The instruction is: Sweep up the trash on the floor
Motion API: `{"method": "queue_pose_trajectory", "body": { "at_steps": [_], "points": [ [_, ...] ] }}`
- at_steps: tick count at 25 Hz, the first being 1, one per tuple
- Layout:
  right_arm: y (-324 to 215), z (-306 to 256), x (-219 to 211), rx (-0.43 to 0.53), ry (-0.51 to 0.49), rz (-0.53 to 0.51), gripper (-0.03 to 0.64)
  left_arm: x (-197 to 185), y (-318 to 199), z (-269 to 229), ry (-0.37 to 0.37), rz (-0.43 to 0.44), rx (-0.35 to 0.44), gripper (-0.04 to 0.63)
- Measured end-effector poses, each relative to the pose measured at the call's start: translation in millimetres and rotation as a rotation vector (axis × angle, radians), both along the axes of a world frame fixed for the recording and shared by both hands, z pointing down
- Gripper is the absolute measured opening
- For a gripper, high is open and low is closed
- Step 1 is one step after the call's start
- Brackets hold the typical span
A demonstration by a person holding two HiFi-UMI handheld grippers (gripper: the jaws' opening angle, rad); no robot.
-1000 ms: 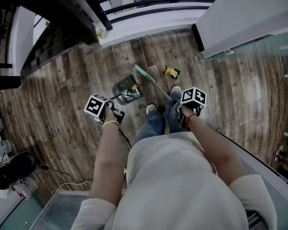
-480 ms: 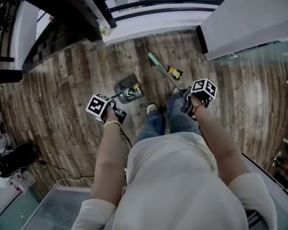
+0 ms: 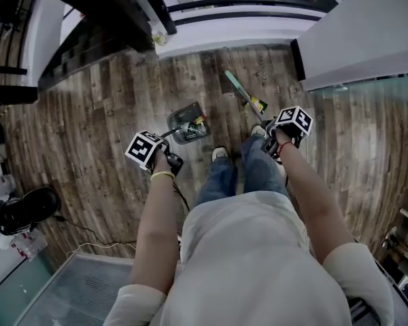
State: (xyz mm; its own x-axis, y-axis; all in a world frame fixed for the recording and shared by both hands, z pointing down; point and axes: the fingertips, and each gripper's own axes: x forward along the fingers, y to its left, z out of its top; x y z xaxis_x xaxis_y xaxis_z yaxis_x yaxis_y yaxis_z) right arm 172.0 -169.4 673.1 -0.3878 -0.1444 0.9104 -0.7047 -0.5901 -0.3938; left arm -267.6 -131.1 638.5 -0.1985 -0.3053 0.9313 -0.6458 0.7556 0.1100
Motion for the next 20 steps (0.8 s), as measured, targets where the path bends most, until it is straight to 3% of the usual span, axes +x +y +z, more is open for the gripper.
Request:
{"method": "queue_pose_trajectory", "body": {
  "at_steps": [10, 20],
  "points": [
    [-9.9, 19.8, -12.1, -0.029, 0.051, -0.109, 0.095, 1.9, -3.1, -0.2, -0.007, 0.002, -0.004, 0.129],
    [8.1, 26.5, -30.1, -0.06, 0.013, -0.09, 0.095, 1.9, -6.9, 0.0, -0.014, 0.003, -0.002, 0.129]
  ]
}}
